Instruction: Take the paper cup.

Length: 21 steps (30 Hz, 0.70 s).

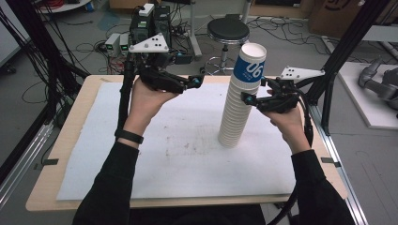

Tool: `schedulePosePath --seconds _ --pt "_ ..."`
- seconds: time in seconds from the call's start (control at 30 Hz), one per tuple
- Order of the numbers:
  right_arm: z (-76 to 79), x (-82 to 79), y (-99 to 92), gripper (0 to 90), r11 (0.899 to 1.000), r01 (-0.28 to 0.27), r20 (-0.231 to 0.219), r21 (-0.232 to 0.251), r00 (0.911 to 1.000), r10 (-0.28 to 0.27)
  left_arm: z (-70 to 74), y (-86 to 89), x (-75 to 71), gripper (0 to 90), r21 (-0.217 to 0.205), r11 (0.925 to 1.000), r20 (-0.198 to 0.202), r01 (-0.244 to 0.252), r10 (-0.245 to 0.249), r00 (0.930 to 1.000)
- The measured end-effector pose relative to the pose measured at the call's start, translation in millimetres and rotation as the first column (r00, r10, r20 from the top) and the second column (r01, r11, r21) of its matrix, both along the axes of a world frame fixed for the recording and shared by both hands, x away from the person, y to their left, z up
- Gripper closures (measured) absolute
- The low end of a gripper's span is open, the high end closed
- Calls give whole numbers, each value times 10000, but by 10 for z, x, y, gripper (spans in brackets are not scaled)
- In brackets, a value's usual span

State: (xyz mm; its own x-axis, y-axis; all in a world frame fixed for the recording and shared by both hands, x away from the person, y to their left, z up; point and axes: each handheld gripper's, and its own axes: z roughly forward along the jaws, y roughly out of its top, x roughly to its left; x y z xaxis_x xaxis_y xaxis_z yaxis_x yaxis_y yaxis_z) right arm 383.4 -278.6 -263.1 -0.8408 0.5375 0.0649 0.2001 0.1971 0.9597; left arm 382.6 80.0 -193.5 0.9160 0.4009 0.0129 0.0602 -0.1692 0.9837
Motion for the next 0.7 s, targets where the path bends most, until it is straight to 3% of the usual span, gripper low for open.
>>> schedulePosePath --seconds 0.23,0.7 --pt "-1 4 0 142 10000 -19 14 -10 10000 19 102 -164 94 171 -465 9984 32 336 -335 9994" --pt "-1 3 5 142 10000 -10 -14 17 10000 10 247 -563 254 170 -656 9931 -221 969 -985 9949"
